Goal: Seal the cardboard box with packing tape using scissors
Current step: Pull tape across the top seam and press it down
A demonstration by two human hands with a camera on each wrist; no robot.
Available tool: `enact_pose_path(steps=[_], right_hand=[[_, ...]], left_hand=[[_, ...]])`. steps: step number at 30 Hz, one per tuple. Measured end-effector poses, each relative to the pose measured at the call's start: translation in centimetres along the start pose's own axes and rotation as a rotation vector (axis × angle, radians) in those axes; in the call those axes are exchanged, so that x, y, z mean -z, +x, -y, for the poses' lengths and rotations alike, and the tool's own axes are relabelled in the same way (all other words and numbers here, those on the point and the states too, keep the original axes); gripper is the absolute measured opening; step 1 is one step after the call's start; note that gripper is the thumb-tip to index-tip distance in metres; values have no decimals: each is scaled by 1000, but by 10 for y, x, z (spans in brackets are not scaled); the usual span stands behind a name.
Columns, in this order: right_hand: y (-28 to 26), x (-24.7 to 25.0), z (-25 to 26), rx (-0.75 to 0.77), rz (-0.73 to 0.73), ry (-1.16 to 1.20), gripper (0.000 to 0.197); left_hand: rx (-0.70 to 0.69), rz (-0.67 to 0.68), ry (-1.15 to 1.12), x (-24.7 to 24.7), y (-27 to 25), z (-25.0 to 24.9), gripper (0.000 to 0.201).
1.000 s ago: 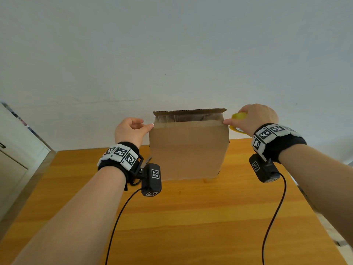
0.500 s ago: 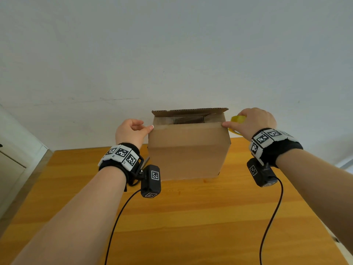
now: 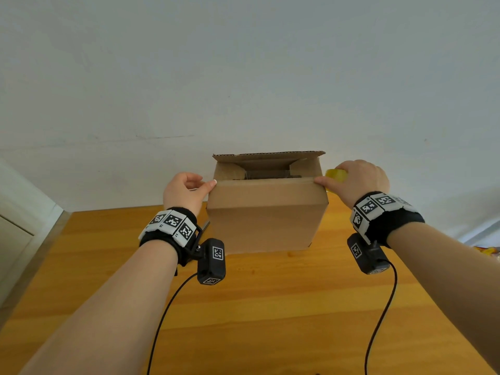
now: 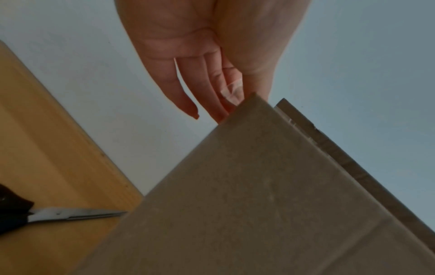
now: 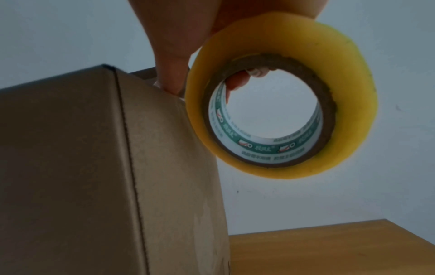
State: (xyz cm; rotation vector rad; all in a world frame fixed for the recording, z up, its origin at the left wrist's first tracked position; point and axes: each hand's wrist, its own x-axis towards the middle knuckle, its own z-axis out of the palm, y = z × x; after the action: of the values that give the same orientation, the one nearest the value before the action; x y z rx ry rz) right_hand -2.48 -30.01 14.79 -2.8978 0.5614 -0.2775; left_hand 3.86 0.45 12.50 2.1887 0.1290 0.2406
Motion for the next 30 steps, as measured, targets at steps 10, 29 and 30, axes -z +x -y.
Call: enact_pose_path(steps=[10,29,30], right_hand=[[-5,-11,-1,-25,-45,38,68],[-7,-8,3,0,-31,4,66],[-7,-8,3,-1,-31,5,65]], left_hand=[[-11,43,36,-1,-1,8,41],[-100,32,211,1,8,2,66],[-170,17,271,1,10,1,60]])
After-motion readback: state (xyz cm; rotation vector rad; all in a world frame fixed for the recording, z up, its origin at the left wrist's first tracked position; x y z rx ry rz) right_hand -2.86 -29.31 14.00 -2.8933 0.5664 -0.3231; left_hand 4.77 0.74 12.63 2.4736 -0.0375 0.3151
